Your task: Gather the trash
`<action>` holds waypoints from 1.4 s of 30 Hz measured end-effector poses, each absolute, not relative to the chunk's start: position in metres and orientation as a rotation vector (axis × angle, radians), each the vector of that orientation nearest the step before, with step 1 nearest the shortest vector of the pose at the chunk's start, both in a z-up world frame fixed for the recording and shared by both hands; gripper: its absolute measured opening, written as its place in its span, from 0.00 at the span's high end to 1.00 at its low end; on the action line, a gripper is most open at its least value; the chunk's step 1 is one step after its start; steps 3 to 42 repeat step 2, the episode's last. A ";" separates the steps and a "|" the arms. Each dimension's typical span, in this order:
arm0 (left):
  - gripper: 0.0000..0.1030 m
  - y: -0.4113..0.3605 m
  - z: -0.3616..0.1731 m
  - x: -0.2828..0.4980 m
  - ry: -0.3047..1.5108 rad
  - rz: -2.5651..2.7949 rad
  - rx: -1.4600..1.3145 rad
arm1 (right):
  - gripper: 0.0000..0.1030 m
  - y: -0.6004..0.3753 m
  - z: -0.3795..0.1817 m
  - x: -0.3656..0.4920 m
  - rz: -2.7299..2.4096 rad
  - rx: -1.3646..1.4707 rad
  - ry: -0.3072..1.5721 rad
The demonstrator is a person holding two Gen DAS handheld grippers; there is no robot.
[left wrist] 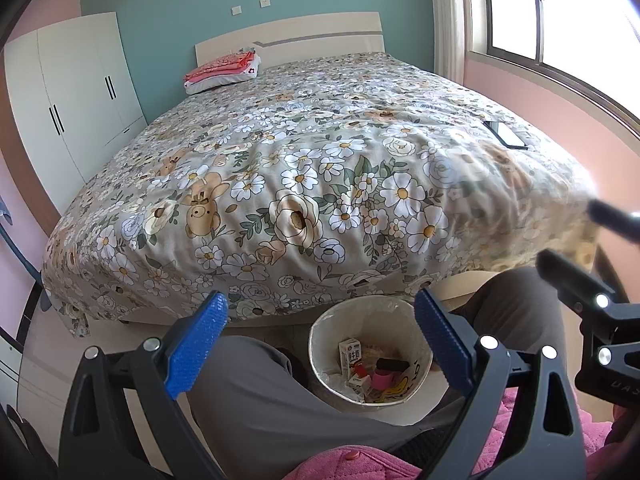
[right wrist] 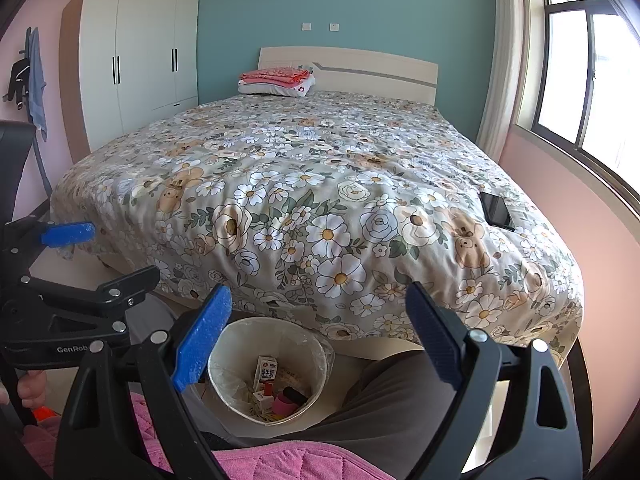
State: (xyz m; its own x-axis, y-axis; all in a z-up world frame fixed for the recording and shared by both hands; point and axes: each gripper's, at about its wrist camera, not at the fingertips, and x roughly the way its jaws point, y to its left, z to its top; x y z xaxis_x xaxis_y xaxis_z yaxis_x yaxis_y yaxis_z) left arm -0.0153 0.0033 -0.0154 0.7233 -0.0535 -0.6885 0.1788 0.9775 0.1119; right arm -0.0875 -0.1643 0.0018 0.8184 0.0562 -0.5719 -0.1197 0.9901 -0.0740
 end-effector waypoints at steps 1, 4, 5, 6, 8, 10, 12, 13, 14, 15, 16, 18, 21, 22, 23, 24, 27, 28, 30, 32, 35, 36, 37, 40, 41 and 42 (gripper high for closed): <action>0.07 0.004 -0.015 -0.015 0.751 -0.130 0.176 | 0.15 -0.164 0.002 -0.088 0.094 -0.109 0.605; 0.07 0.004 -0.015 -0.015 0.750 -0.130 0.177 | 0.15 -0.164 0.002 -0.088 0.094 -0.108 0.606; 0.07 0.004 -0.015 -0.015 0.750 -0.130 0.177 | 0.15 -0.164 0.002 -0.088 0.094 -0.108 0.606; 0.07 0.004 -0.015 -0.015 0.750 -0.130 0.177 | 0.15 -0.164 0.002 -0.088 0.094 -0.108 0.606; 0.07 0.004 -0.015 -0.015 0.750 -0.130 0.177 | 0.15 -0.164 0.002 -0.088 0.094 -0.108 0.606; 0.07 0.004 -0.015 -0.015 0.750 -0.130 0.177 | 0.15 -0.164 0.002 -0.088 0.094 -0.108 0.606; 0.07 0.004 -0.015 -0.015 0.750 -0.130 0.177 | 0.15 -0.164 0.002 -0.088 0.094 -0.108 0.606; 0.07 0.004 -0.015 -0.015 0.750 -0.130 0.177 | 0.15 -0.164 0.002 -0.088 0.094 -0.108 0.606; 0.07 0.004 -0.015 -0.015 0.750 -0.130 0.177 | 0.15 -0.164 0.002 -0.088 0.094 -0.108 0.606; 0.07 0.004 -0.015 -0.015 0.750 -0.130 0.177 | 0.15 -0.164 0.002 -0.088 0.094 -0.108 0.606; 0.07 0.004 -0.015 -0.015 0.750 -0.130 0.177 | 0.15 -0.164 0.002 -0.088 0.094 -0.108 0.606; 0.07 0.004 -0.015 -0.015 0.750 -0.130 0.177 | 0.15 -0.164 0.002 -0.088 0.094 -0.108 0.606; 0.07 0.004 -0.015 -0.015 0.750 -0.130 0.177 | 0.15 -0.164 0.002 -0.088 0.094 -0.108 0.606; 0.07 0.004 -0.015 -0.015 0.750 -0.130 0.177 | 0.15 -0.164 0.002 -0.088 0.094 -0.108 0.606; 0.07 0.004 -0.015 -0.015 0.750 -0.130 0.177 | 0.15 -0.164 0.002 -0.088 0.094 -0.108 0.606; 0.07 0.004 -0.015 -0.015 0.750 -0.130 0.177 | 0.15 -0.164 0.002 -0.088 0.094 -0.108 0.606; 0.07 0.004 -0.015 -0.015 0.750 -0.130 0.177 | 0.15 -0.164 0.002 -0.088 0.094 -0.108 0.606; 0.07 0.004 -0.015 -0.015 0.750 -0.130 0.177 | 0.15 -0.164 0.002 -0.088 0.094 -0.108 0.606; 0.07 0.004 -0.015 -0.015 0.750 -0.130 0.177 | 0.15 -0.164 0.002 -0.088 0.094 -0.108 0.606; 0.07 0.004 -0.015 -0.015 0.750 -0.130 0.177 | 0.15 -0.164 0.002 -0.088 0.094 -0.108 0.606; 0.07 0.004 -0.015 -0.015 0.750 -0.130 0.177 | 0.15 -0.164 0.002 -0.088 0.094 -0.108 0.606; 0.07 0.004 -0.015 -0.015 0.750 -0.130 0.177 | 0.15 -0.164 0.002 -0.088 0.094 -0.108 0.606; 0.07 0.004 -0.015 -0.015 0.750 -0.130 0.177 | 0.15 -0.164 0.002 -0.088 0.094 -0.108 0.606; 0.07 0.004 -0.015 -0.015 0.750 -0.130 0.177 | 0.15 -0.164 0.002 -0.088 0.094 -0.108 0.606; 0.07 0.004 -0.015 -0.015 0.750 -0.130 0.177 | 0.15 -0.164 0.002 -0.088 0.094 -0.108 0.606; 0.07 0.004 -0.015 -0.015 0.750 -0.130 0.177 | 0.15 -0.164 0.002 -0.088 0.094 -0.108 0.606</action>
